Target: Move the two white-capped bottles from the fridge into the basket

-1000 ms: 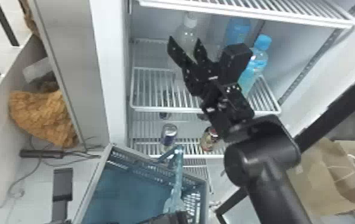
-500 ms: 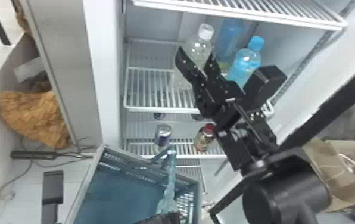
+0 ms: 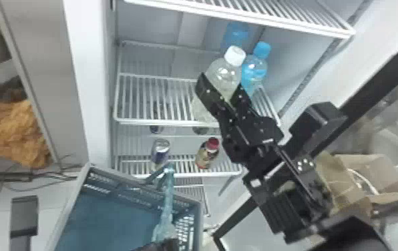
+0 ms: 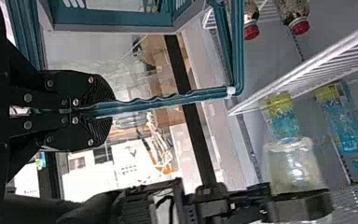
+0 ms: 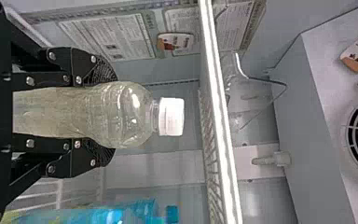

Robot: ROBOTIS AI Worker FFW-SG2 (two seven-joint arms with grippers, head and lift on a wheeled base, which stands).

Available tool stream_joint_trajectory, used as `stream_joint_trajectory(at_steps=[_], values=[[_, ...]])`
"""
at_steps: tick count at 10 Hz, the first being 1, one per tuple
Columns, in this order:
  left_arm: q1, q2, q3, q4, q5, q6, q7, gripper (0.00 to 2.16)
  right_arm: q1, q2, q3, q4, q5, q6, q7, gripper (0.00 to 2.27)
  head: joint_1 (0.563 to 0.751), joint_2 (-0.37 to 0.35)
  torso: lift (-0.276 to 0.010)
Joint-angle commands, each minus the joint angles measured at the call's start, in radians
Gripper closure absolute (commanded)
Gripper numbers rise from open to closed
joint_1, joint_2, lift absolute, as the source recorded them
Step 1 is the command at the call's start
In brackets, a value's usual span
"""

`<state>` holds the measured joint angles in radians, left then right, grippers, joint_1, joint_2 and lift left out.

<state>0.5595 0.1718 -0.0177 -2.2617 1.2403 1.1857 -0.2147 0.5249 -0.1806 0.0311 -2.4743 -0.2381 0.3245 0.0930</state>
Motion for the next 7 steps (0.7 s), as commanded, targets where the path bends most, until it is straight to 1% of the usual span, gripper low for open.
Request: stream_joint_trajectory(at_steps=[1, 3, 4, 5, 7], values=[[0.000, 0.000, 0.002, 0.000, 0.000, 0.000, 0.000, 1.19, 0.084, 0.004, -0.035, -0.082, -0.001, 0.046, 0.010, 0.89, 0.695, -0.335, 0.000], [0.000, 0.000, 0.004, 0.000, 0.000, 0.000, 0.000, 1.19, 0.184, 0.004, -0.067, -0.170, 0.001, 0.100, 0.030, 0.89, 0.695, -0.350, 0.000], [0.007, 0.000, 0.008, -0.002, 0.000, 0.000, 0.000, 1.19, 0.219, 0.007, -0.083, -0.190, 0.001, 0.110, 0.036, 0.89, 0.695, -0.350, 0.000], [0.010, 0.000, 0.008, -0.002, 0.000, 0.000, 0.000, 1.19, 0.265, 0.018, -0.105, -0.227, 0.003, 0.134, 0.050, 0.89, 0.695, -0.350, 0.000], [0.015, 0.000, 0.016, -0.002, 0.000, 0.000, 0.000, 1.19, 0.351, 0.020, -0.117, -0.310, 0.001, 0.183, 0.054, 0.89, 0.695, -0.350, 0.000]])
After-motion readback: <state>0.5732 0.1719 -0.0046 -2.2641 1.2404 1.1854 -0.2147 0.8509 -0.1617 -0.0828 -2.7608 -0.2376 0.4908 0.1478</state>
